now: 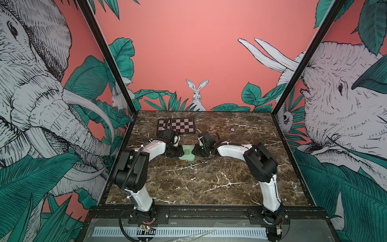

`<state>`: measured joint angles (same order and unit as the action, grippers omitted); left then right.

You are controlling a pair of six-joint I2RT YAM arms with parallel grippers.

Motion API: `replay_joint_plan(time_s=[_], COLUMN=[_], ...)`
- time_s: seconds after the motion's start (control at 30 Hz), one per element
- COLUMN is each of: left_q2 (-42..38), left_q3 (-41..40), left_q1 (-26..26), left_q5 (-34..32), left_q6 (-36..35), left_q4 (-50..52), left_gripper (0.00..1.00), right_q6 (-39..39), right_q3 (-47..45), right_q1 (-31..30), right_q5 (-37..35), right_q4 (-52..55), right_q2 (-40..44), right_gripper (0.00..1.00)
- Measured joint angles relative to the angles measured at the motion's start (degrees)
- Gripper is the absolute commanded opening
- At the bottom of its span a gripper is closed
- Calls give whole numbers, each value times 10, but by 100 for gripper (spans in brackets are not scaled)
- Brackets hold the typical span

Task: Organize nail clipper sets
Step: Close the storage box at the center of the board.

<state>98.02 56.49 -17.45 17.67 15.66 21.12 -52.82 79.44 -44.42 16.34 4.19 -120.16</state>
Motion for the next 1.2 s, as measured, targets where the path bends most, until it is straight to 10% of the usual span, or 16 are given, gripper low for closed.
replay_joint_plan(time_s=[0.33,1.2], left_q2=[13,31], left_q3=[17,26], left_q1=[4,-25], left_q5=[-27,3], left_q6=[12,13], left_q4=[-5,-11], left_gripper=[38,36], right_q6=[-35,33], right_q3=[-4,-17], right_q1=[2,-17], right_q5=[-12,-92], right_q4=[-72,48], right_q2=[-19,34], right_gripper=[19,46])
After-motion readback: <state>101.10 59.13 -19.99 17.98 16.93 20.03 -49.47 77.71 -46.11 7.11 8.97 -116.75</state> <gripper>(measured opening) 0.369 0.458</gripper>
